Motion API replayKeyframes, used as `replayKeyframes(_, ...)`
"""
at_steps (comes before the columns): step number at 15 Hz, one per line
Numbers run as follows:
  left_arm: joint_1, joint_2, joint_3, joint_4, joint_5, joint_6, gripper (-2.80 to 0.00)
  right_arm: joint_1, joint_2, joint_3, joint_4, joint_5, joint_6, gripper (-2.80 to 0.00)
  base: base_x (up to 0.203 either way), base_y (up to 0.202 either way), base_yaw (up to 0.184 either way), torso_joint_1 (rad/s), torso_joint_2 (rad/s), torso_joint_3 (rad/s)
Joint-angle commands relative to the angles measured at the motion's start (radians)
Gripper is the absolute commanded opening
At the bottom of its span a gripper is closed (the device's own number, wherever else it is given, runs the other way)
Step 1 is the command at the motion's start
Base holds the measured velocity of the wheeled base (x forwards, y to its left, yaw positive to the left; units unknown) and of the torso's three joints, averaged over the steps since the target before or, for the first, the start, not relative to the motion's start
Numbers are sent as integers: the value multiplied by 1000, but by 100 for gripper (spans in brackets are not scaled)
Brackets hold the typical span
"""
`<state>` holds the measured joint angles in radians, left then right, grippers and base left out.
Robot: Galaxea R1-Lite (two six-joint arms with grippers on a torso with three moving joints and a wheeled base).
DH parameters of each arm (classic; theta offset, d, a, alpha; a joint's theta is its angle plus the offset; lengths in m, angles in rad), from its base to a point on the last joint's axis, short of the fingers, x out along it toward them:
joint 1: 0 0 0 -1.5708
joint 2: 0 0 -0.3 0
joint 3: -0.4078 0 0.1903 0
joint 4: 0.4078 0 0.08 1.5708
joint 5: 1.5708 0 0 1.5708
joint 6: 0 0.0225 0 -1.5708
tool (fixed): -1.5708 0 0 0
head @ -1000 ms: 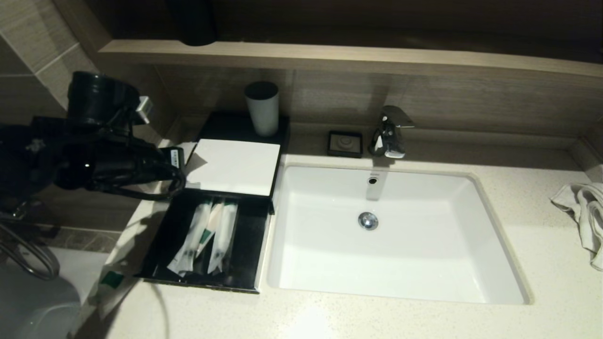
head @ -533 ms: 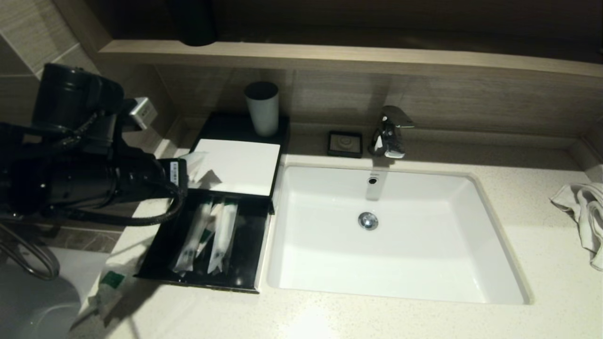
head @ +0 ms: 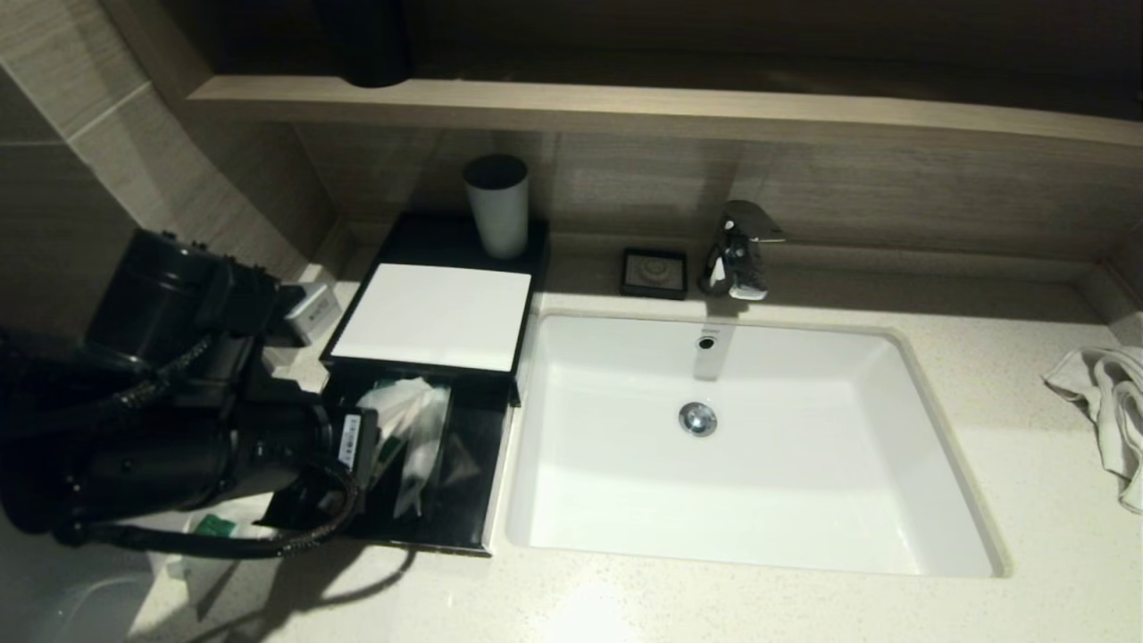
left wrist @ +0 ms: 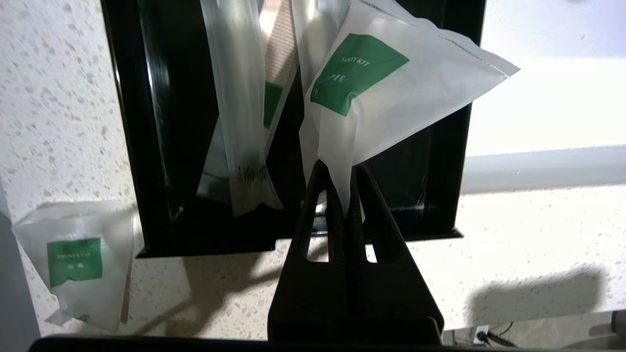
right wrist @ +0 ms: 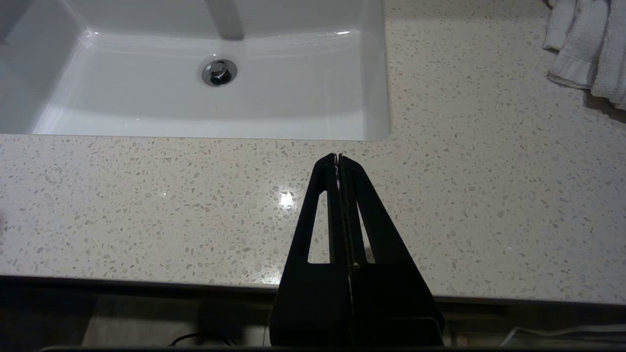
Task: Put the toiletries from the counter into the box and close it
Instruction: Place the bathroom toiletry into the drawer
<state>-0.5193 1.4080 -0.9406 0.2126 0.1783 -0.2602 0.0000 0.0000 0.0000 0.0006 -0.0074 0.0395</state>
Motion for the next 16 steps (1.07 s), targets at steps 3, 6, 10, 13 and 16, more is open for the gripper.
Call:
replayKeyframes(3, -43, 35, 61, -10, -2, -14, -280, 0, 2, 0, 0, 0, 0, -280, 0, 0, 0, 0, 0, 0)
replayKeyframes(6, -50, 70, 58, -10, -2, -28, -280, 0, 2, 0, -1, 0, 0, -280, 0, 0, 0, 0, 0, 0)
replayKeyframes(10, -53, 138, 43, -38, -2, -54, -280, 0, 2, 0, -1, 0, 0, -280, 0, 0, 0, 0, 0, 0)
replayKeyframes(13, -53, 185, 23, -66, 0, -73, -280, 0, 2, 0, -1, 0, 0, -280, 0, 0, 0, 0, 0, 0)
replayKeyframes(16, -53, 209, 11, -69, 0, -73, -280, 0, 2, 0, 0, 0, 0, -280, 0, 0, 0, 0, 0, 0)
